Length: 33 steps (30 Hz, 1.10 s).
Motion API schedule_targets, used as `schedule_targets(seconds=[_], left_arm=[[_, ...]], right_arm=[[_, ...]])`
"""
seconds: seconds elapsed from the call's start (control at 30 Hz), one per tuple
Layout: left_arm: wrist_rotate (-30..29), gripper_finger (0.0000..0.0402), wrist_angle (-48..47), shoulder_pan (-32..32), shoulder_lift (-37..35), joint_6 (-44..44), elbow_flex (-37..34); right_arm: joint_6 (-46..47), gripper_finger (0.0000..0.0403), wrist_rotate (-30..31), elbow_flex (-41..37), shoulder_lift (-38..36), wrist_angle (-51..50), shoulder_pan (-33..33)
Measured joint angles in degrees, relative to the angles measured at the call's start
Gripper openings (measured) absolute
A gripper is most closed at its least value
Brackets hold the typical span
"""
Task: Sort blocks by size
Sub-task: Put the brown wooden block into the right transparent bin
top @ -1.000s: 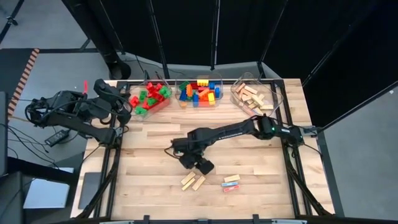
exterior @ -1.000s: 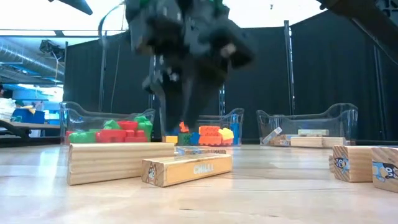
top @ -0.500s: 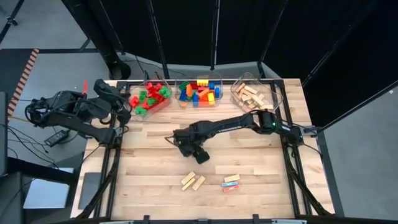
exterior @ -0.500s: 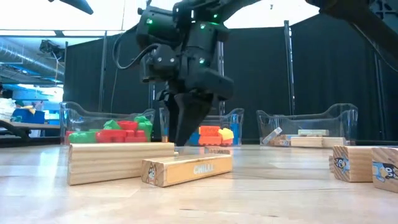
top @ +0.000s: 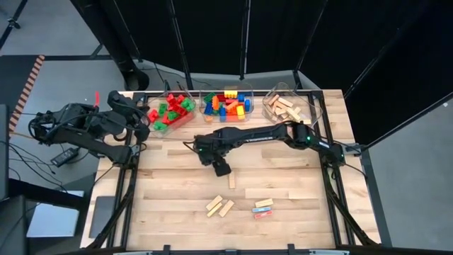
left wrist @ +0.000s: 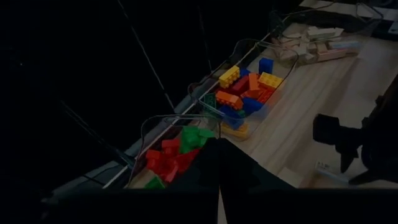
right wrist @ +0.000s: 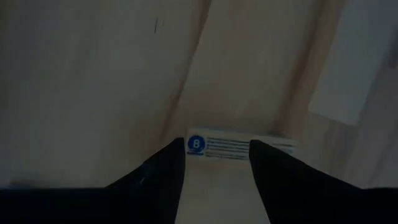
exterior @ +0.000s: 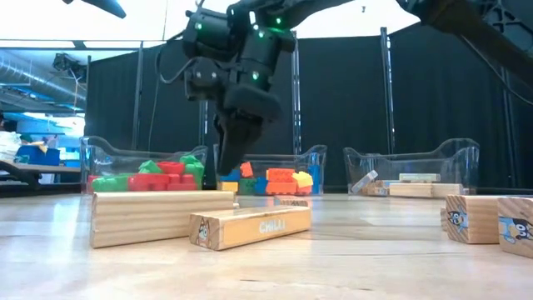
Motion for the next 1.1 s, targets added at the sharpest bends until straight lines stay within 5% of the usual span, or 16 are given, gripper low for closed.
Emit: schedule_targets(seconds=[0.1, 0.3, 0.5, 1.1], left_arm=[[0.0, 0.0004, 0.0, 0.0, 0.0, 0.0, 0.0], [0.0, 0.0004, 0.0, 0.0, 0.0, -1.6, 0.0], [0.0, 0.0004, 0.0, 0.0, 0.0, -1.7, 0.0], [0.0, 0.0004, 0.0, 0.0, 0.0, -1.3, 0.0]], right_arm=[[6.4, 0.0194, 1.2, 2.6, -0.1, -1.6, 0.0], [37.1, 0.0191, 7.7, 6.8, -0.3, -3.9, -0.2], [52.5, 0.0190, 13.2, 4.3, -0.3, -1.8, -0.2], [64.0, 0.0189, 9.4, -10.9, -0.6, 12.8, 0.7]])
